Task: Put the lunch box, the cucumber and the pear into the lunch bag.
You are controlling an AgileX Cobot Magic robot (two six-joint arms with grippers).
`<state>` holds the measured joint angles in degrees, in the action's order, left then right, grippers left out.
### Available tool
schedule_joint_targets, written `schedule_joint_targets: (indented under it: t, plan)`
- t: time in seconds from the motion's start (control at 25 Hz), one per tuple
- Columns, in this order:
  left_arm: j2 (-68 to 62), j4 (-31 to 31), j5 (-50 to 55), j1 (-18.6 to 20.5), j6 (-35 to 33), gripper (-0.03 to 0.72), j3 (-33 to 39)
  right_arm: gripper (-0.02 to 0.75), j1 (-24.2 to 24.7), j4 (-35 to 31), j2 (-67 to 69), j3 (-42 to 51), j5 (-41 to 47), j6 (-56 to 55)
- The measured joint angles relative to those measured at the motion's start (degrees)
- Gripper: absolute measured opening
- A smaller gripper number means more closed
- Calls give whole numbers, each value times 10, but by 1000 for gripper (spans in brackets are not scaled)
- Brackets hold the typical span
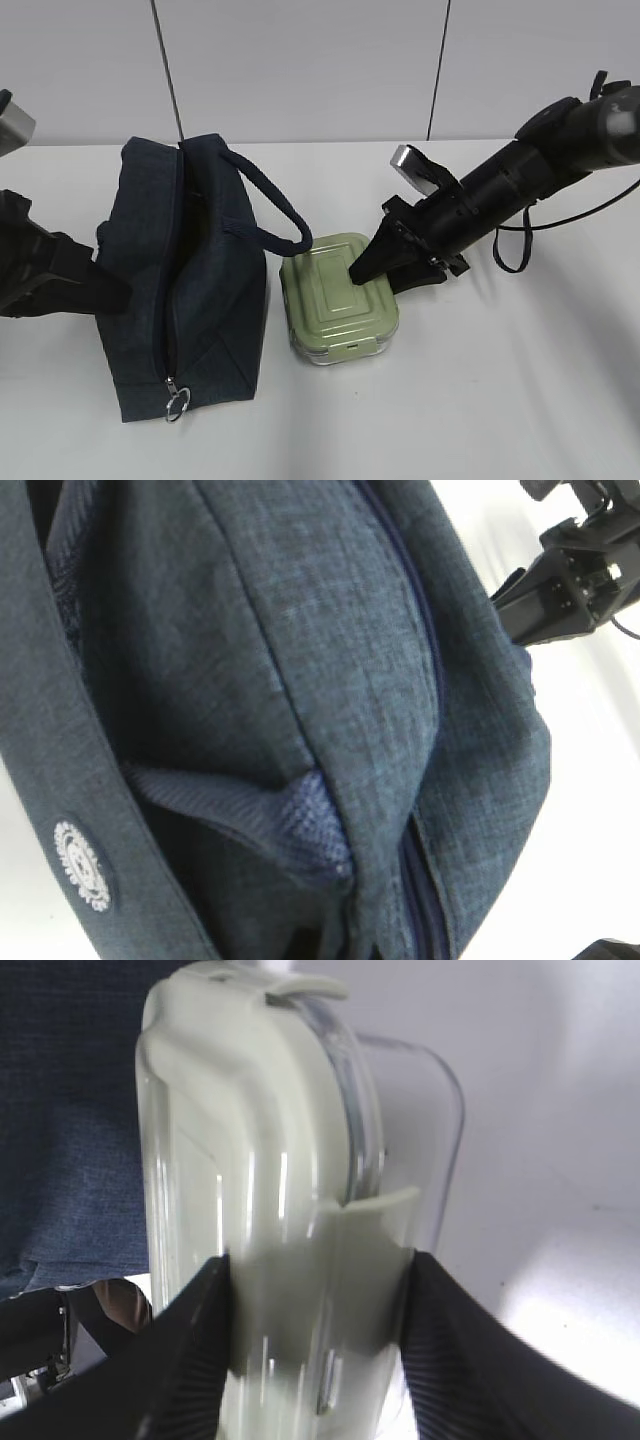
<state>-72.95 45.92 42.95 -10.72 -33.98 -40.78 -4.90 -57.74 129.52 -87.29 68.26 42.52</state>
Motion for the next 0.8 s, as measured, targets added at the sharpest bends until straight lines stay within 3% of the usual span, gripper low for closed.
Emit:
schedule_joint_targets:
  t: [0.8]
  plan:
    - [0, 0, -3, 0, 0, 3, 0, 366, 11, 19, -45, 0, -15, 9]
